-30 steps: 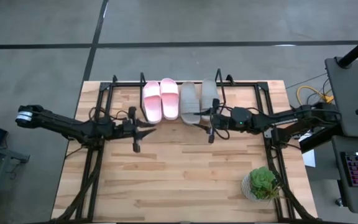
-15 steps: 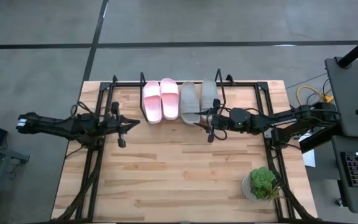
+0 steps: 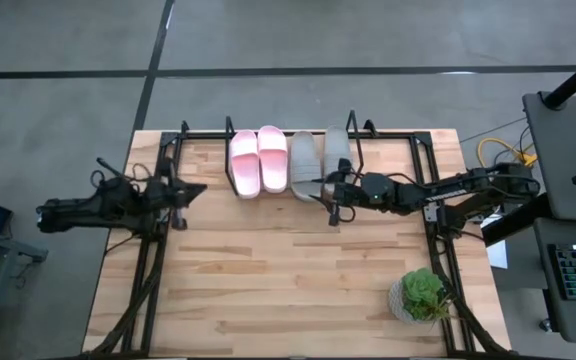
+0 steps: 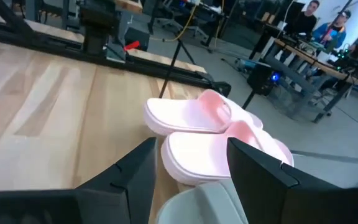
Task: Pick and place slides into the shelf
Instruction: Return to Home Position
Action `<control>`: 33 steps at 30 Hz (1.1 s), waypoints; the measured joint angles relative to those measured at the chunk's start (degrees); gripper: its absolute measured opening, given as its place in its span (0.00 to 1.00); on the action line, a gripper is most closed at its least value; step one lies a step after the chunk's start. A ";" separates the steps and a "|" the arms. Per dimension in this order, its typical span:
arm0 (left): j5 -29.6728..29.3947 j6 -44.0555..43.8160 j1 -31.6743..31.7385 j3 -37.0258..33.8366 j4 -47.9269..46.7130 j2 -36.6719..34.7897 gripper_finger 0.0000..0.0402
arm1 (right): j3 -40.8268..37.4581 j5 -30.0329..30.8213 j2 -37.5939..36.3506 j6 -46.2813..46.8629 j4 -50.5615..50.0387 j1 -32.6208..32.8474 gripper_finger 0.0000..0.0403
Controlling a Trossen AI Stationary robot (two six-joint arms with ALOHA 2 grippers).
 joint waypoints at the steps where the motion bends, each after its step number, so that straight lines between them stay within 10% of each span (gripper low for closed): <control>1: 2.03 0.11 -0.11 -0.62 0.25 -1.30 0.00 | 0.02 0.00 0.03 0.02 0.05 -0.11 0.46; 25: 11.63 -1.31 -0.02 -13.74 -2.27 -7.57 0.00 | -0.12 -0.38 -4.56 11.78 -1.80 -0.24 0.44; 33: 11.48 -1.19 -0.02 -14.88 -0.28 -7.54 0.00 | -0.95 -2.34 -8.64 7.82 -9.20 -0.31 0.16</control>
